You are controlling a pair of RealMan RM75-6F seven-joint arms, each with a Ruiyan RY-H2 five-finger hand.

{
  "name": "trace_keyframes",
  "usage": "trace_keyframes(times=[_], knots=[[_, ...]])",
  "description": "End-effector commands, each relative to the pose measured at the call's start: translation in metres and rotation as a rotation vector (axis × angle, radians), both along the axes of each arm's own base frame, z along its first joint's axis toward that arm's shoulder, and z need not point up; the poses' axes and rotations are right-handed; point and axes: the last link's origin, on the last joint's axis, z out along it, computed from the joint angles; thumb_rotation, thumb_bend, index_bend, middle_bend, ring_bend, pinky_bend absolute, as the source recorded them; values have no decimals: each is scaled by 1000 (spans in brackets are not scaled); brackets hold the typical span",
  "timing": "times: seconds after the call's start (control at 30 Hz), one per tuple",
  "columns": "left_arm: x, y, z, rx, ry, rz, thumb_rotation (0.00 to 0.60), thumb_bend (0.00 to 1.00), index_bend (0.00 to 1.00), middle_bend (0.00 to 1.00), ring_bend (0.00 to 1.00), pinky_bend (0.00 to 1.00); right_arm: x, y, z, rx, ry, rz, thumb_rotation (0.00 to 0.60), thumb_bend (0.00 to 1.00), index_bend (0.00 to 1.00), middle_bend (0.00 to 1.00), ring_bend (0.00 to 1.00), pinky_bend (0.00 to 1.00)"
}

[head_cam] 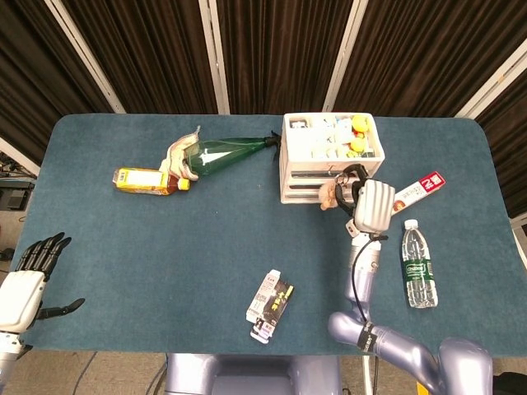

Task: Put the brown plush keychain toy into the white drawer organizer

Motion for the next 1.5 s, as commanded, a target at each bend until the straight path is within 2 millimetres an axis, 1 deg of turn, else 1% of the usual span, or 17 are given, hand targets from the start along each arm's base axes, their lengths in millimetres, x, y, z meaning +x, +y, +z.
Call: trace_keyframes(times=[0.03, 0.47, 0.7, 1.03, 1.2, 1.5], knots=[[0, 0, 0, 1, -2, 1, 600, 56, 10, 0, 0, 0, 2, 0, -1, 2, -2, 4, 600, 253, 608, 1000, 1000, 882], [0, 2, 0, 2, -6, 10, 600, 56, 11, 0, 0, 0, 13, -4, -9, 18, 1, 14, 600, 252, 598, 1000, 1000, 880], [0, 3, 0, 0, -9, 12, 600, 57, 11, 0, 0, 0, 14, -8, -14, 27, 2, 7, 600, 250, 583, 1000, 1000, 880], [0, 4, -1, -1, -12, 15, 600, 57, 11, 0, 0, 0, 18, -12, -13, 17, -4, 12, 600, 247, 571, 1000, 1000, 879], [1, 3, -1, -2, -13, 14, 600, 56, 11, 0, 0, 0, 16, -16, -13, 19, 3, -2, 600, 246, 570, 1000, 1000, 878], [2, 4, -1, -1, -16, 12, 600, 56, 12, 0, 0, 0, 13, -21, -14, 21, 1, -17, 600, 222, 538, 1000, 1000, 875]])
